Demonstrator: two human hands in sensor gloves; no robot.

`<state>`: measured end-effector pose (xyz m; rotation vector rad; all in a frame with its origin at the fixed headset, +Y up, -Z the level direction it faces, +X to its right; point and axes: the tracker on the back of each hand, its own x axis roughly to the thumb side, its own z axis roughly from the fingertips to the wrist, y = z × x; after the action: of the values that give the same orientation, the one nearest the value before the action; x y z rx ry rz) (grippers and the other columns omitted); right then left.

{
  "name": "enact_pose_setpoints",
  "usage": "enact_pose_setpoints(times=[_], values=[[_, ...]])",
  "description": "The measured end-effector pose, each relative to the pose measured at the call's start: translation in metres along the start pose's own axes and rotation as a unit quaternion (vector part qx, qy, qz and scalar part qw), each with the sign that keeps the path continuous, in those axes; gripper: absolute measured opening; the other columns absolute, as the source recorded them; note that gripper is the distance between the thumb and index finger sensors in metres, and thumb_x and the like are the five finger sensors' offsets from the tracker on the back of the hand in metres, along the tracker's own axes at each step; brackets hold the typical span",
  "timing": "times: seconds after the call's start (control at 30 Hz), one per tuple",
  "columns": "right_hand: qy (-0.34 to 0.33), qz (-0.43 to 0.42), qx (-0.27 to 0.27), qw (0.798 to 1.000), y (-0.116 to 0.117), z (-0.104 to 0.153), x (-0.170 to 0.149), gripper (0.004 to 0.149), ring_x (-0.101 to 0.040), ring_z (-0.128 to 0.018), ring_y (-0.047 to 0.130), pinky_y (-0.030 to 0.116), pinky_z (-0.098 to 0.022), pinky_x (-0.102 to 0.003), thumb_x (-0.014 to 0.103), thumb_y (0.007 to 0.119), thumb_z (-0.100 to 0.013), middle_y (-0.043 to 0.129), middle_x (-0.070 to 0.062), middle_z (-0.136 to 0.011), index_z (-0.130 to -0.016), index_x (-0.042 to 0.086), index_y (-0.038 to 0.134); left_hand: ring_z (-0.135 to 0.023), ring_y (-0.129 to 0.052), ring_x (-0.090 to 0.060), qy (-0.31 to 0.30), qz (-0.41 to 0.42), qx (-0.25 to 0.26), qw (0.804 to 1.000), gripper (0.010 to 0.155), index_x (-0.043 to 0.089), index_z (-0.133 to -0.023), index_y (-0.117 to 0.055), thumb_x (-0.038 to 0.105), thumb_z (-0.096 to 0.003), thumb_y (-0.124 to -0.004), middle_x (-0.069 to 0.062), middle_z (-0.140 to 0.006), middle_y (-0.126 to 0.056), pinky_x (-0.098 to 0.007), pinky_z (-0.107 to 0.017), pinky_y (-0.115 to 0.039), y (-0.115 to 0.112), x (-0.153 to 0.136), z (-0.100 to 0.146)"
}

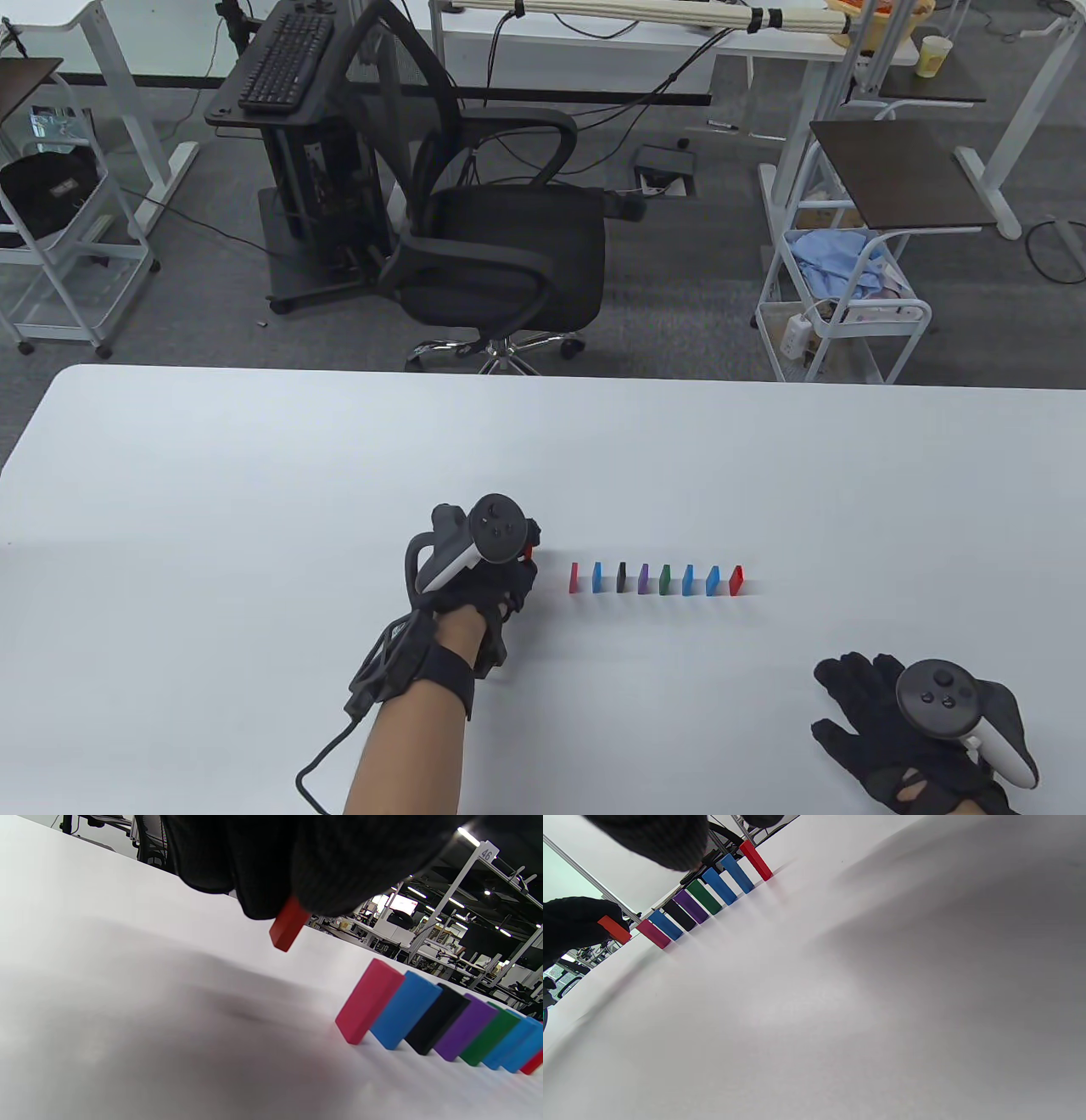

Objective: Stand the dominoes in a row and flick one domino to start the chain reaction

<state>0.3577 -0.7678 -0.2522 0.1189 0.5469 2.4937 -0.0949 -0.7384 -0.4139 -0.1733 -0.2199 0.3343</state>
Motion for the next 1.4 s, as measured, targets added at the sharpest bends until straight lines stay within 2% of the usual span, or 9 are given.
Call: enact_pose_setpoints(times=[0.37, 1.17, 1.4], values=[[0.002, -0.001, 0.0, 1.0, -0.001, 0.0, 0.0, 0.068, -0.043, -0.097, -0.007, 0.003, -0.07, -0.064, 0.051, 0.069, -0.053, 0.014, -0.013, -0.114, -0.104, 0.028, 0.03, -0.098, -0.074, -0.029, -0.009, 0.007, -0.016, 1.0, 0.056, 0.025, -0.094, -0.062, 0.034, -0.0442, -0.086, -0.003, -0.096, -0.082, -0.073, -0.07, -0.016, -0.02, 0.004, -0.009], [0.004, -0.003, 0.0, 1.0, -0.001, 0.0, -0.001, 0.068, -0.043, -0.097, -0.007, 0.003, -0.07, -0.064, 0.051, 0.069, -0.053, 0.014, -0.013, -0.114, -0.104, 0.028, 0.03, -0.095, -0.077, -0.029, -0.013, 0.009, -0.03, 0.999, 0.057, 0.021, -0.093, -0.063, 0.035, -0.0436, -0.088, -0.003, -0.094, -0.084, -0.073, -0.07, -0.019, -0.039, 0.009, -0.013], [0.004, -0.003, 0.002, 1.0, -0.001, 0.0, -0.001, 0.068, -0.043, -0.097, -0.007, 0.003, -0.07, -0.064, 0.051, 0.069, -0.053, 0.014, -0.013, -0.114, -0.104, 0.028, 0.03, -0.101, -0.064, -0.031, -0.004, 0.007, -0.032, 0.999, 0.058, 0.022, -0.093, -0.063, 0.035, -0.0434, -0.088, -0.005, -0.098, -0.077, -0.072, -0.07, -0.018, -0.038, 0.009, -0.012]])
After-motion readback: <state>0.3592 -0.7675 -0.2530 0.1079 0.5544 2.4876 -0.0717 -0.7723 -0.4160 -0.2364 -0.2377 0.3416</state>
